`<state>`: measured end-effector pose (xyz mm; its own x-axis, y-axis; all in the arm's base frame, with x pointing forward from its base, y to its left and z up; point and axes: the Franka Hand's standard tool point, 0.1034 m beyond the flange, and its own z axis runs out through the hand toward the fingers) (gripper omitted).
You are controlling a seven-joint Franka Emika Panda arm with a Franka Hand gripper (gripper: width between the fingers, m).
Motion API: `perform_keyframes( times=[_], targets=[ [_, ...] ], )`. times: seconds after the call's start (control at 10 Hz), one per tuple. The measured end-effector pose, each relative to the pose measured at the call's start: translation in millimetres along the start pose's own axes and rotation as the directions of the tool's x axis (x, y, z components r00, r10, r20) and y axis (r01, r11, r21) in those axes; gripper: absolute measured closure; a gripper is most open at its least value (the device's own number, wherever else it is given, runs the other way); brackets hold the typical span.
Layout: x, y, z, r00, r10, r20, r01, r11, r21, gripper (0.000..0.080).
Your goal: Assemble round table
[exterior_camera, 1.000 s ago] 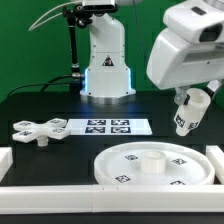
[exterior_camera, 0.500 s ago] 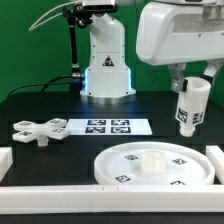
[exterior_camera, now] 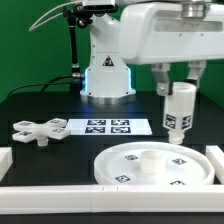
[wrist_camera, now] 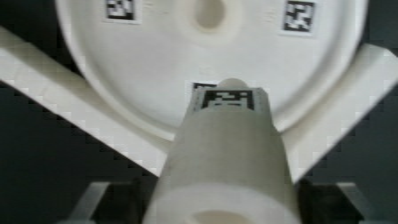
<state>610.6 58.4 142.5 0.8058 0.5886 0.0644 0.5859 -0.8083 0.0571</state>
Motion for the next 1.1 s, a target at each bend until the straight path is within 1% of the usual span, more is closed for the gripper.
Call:
perform_keyframes(
  times=[0.1,0.2,0.6,0.7,0.8,0.9,1.1],
  targets=[
    [-8.5,4.2,4.0,1.000,0.000,-0.009,0.000,1.000,-0.003,0.0377],
    [-13.4,3.7,7.3,1.000,0.021,-0.021,-0.021,1.000,0.001,0.0377],
    [-12.7,2.5,8.3,1.000,0.019,-0.021,-0.019,1.000,0.003,0.0377],
    [-18.8,0.4,12.0,0.999,0.019,-0.048,-0.019,1.000,-0.010,0.0377],
    [-28.8,-4.3,17.5,0.997,0.005,-0.074,-0.007,1.000,-0.025,0.0377],
    [-35.0,-6.6,20.9,0.997,0.003,-0.071,-0.005,1.000,-0.023,0.0377],
    [-37.6,-8.2,27.6,0.997,0.001,-0.074,-0.002,1.000,-0.023,0.0377]
  ],
)
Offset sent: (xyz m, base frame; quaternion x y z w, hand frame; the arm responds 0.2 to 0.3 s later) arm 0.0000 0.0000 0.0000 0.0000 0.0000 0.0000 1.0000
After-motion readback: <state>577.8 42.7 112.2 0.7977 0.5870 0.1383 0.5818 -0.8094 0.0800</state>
